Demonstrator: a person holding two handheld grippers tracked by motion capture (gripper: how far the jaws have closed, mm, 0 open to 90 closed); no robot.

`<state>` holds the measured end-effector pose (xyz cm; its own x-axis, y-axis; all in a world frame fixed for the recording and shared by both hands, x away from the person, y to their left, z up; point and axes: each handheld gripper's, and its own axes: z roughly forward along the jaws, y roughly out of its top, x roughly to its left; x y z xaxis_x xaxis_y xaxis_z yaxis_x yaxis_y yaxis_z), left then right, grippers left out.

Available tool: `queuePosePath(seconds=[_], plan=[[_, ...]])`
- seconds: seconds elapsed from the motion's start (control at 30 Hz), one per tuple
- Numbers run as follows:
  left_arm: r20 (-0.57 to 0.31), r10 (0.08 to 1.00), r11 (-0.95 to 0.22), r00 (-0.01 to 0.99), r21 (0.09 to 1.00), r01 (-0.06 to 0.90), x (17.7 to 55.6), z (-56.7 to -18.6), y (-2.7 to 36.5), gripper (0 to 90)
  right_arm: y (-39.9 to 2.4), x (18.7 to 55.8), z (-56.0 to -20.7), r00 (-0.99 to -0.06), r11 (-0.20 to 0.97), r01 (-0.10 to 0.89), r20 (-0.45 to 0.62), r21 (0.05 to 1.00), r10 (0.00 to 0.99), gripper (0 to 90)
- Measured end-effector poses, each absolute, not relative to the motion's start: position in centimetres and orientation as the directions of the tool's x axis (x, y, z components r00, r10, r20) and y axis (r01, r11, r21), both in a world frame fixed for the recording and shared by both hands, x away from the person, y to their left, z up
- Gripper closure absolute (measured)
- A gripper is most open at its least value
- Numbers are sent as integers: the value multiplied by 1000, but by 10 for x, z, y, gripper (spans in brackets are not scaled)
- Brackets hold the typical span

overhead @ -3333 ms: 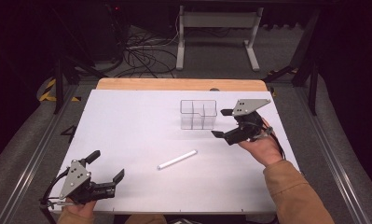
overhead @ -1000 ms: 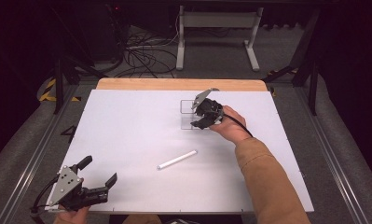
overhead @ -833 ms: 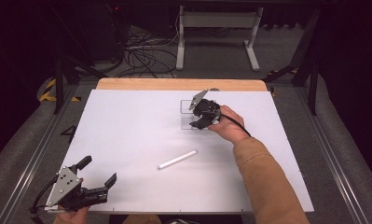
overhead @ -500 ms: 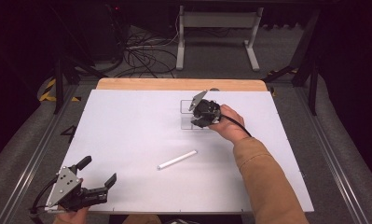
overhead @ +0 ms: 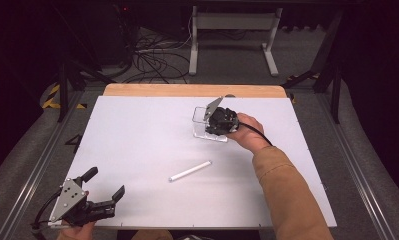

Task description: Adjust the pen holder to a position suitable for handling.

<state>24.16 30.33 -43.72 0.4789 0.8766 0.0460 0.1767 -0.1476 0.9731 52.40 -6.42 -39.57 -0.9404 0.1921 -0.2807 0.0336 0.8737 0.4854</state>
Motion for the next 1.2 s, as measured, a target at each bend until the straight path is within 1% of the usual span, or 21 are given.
queuePosePath(seconds=[0.07, 0.2, 0.37, 0.53, 0.77, 1.0, 1.2], plan=[[46, 877, -148, 478, 973, 177, 241, -437, 303, 18, -64, 523, -392, -938, 865, 35, -283, 500, 201, 875], [44, 876, -146, 480, 973, 176, 242, -437, 303, 18, -63, 517, -383, -941, 837, 21, -272, 546, 201, 880], [47, 873, -152, 486, 972, 179, 242, -438, 302, 18, -49, 505, -371, -948, 832, -30, -280, 554, 152, 880], [47, 872, -152, 487, 972, 179, 242, -438, 302, 18, -28, 491, -367, -962, 823, -85, -261, 561, 78, 879], [44, 871, -150, 490, 972, 179, 243, -438, 303, 18, 0, 479, -372, -978, 843, -94, -206, 530, 20, 878], [43, 868, -151, 495, 972, 179, 243, -438, 302, 18, 16, 476, -381, -986, 860, -107, -162, 499, -29, 878], [44, 867, -152, 496, 972, 179, 243, -438, 302, 19, 21, 479, -387, -990, 869, -95, -136, 486, -31, 876]])
